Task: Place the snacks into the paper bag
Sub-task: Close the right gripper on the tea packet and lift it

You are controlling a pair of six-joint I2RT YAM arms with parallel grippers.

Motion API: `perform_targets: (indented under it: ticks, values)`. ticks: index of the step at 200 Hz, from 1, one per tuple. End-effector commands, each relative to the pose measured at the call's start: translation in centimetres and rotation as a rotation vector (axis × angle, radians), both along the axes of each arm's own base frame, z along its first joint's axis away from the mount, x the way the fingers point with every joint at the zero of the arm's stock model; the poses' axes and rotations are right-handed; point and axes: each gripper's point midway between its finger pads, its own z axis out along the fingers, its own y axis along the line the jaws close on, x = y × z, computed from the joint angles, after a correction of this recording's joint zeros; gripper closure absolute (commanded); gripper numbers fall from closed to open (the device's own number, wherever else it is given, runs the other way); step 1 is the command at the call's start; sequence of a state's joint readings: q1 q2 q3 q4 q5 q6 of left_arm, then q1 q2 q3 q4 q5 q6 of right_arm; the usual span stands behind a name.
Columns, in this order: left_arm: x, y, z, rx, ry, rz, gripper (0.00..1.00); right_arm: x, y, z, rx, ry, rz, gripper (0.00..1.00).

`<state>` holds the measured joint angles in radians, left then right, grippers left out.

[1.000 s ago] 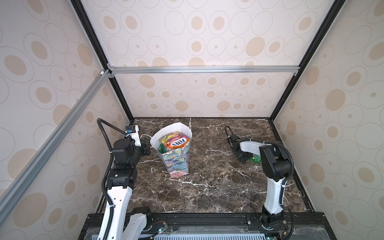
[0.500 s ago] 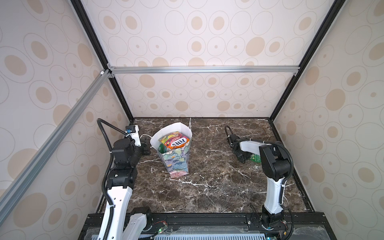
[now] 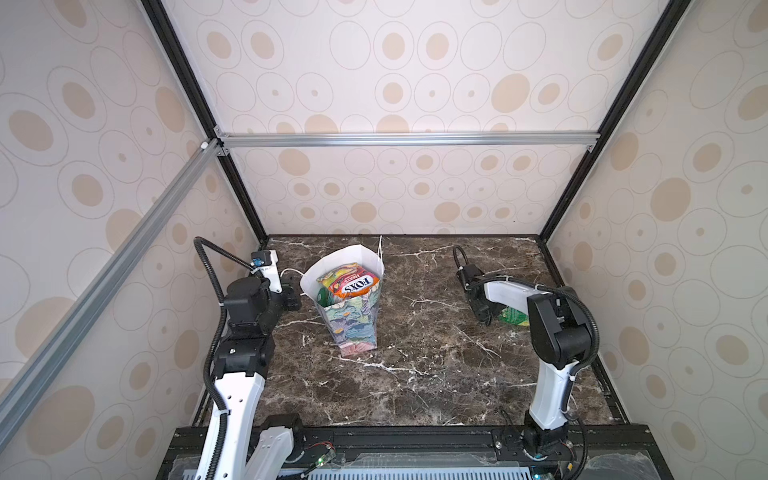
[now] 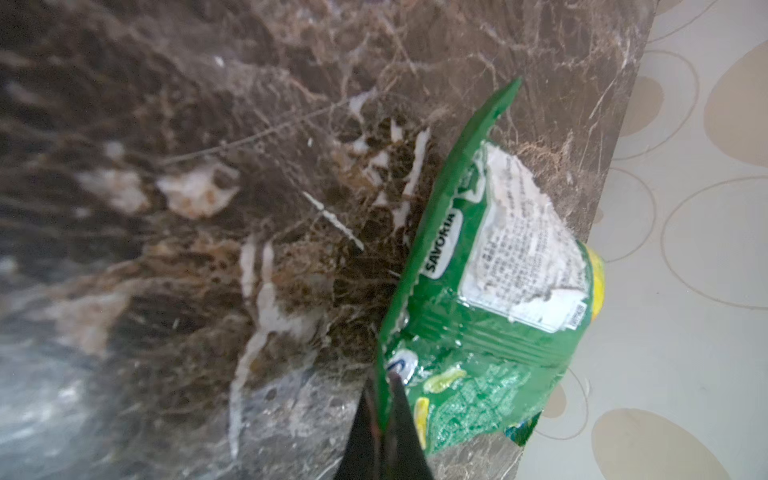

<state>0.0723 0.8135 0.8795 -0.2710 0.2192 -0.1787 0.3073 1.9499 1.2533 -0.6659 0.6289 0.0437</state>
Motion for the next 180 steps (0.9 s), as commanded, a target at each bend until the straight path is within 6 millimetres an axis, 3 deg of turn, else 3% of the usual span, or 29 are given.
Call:
perform_targets:
  ticks: [1, 45, 180]
  values:
    - [-0.1, 0.0, 1.0, 0.013, -0.03, -0.006, 1.0, -0.8, 0.3, 0.8, 0.056, -0.011, -0.02, 1.0]
    - [-0.1, 0.1, 1.1, 0.016, -0.032, -0.004, 1.0, -0.6, 2.1, 3.0, 0.204, -0.075, -0.025, 1.0]
    - [-0.1, 0.0, 1.2, 0.011, -0.036, -0.008, 1.0, -0.9, 4.0, 11.9, 0.392, -0.285, 0.013, 1.0]
